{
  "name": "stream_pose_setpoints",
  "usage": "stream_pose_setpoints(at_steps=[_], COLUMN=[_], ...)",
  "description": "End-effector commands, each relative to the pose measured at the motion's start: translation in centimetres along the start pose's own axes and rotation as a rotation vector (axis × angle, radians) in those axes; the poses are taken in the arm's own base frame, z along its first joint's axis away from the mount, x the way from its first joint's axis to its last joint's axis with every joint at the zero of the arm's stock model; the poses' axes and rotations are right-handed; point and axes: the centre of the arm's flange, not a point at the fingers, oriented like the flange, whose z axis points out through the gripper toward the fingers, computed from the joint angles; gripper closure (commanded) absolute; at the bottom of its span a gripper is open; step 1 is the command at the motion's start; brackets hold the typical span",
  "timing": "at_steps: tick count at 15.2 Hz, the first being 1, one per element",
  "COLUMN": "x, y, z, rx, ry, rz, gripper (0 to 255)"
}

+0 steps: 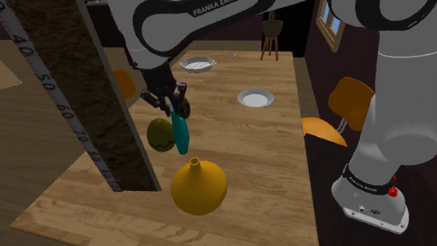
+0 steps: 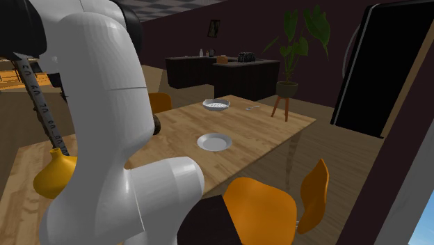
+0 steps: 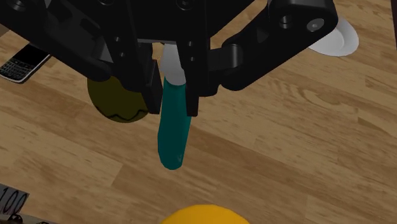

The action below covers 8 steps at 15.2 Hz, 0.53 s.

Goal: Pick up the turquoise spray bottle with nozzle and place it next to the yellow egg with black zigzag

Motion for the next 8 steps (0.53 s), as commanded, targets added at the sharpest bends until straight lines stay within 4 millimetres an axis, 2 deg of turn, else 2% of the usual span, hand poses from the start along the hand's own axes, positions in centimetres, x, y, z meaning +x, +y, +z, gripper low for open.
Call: stream_pose_setpoints(at_steps=[1, 8], x=[-0.1, -0.4], y=[-0.1, -0.4], z=[1.1, 4.7], rx=[0.0, 0.0], ry=[0.0, 0.0], rz=[0.0, 0.0], gripper=[255, 255])
